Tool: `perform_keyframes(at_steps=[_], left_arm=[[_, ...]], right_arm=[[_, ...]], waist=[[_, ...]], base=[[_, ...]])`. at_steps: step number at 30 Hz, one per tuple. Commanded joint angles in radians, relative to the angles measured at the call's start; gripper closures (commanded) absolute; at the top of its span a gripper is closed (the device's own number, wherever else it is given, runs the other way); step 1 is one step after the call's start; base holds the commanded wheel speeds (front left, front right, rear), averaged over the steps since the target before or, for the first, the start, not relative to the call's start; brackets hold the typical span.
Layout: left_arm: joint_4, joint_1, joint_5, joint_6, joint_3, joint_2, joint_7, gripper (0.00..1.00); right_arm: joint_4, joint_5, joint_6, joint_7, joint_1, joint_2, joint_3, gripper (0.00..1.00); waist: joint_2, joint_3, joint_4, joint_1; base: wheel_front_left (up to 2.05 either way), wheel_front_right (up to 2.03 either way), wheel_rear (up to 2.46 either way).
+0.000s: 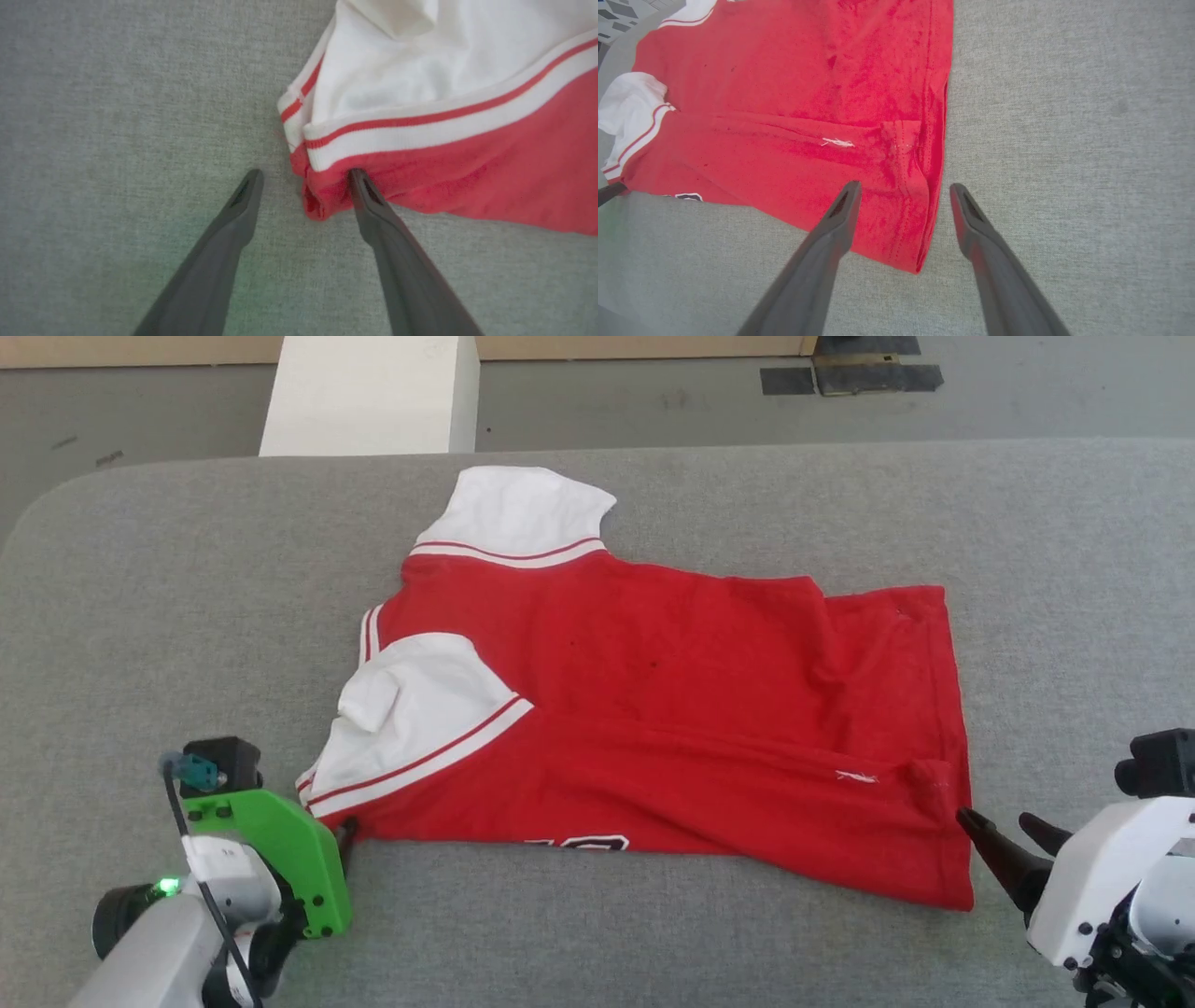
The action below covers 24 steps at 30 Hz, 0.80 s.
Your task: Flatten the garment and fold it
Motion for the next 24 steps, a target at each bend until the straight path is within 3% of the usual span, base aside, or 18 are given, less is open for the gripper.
perform_keyframes(at_steps=[1,2,7,13,24], left_arm=[[0.028,-0.01,-0.009,-0.011,-0.012,-0.016,0.003,0.58],[0.046,-0.016,-0.013,-0.023,-0.013,-0.023,-0.007,1.0],[0.071,-0.015,-0.033,-0.056,0.01,-0.042,-0.07,1.0],[-0.015,0.036,-0.052,-0.038,0.078,-0.032,-0.163,1.0],[-0.164,0.106,-0.048,0.008,0.079,-0.022,-0.166,1.0]], right_arm=[[-0.008,-0.007,-0.001,0.006,0.014,0.004,0.002,0.0],[-0.014,-0.016,-0.001,0.009,0.018,0.002,0.005,0.0],[-0.044,-0.085,-0.001,0.024,0.052,-0.036,0.04,0.0],[-0.037,-0.206,-0.001,0.031,0.068,-0.053,0.09,0.0],[0.204,-0.338,-0.001,-0.045,-0.016,-0.043,0.186,0.0]], waist=[[-0.0001,0.007,-0.008,0.0],[-0.0001,0.009,-0.009,0.0],[-0.0001,0.004,-0.006,0.0],[-0.0001,-0.003,0.004,0.0],[-0.0001,0.024,0.034,0.0]], base=[[0.0,0.0,0.0],[0.0,0.0,0.0],[0.0,0.0,0.0],[0.0,0.0,0.0],[0.0,0.0,0.0]])
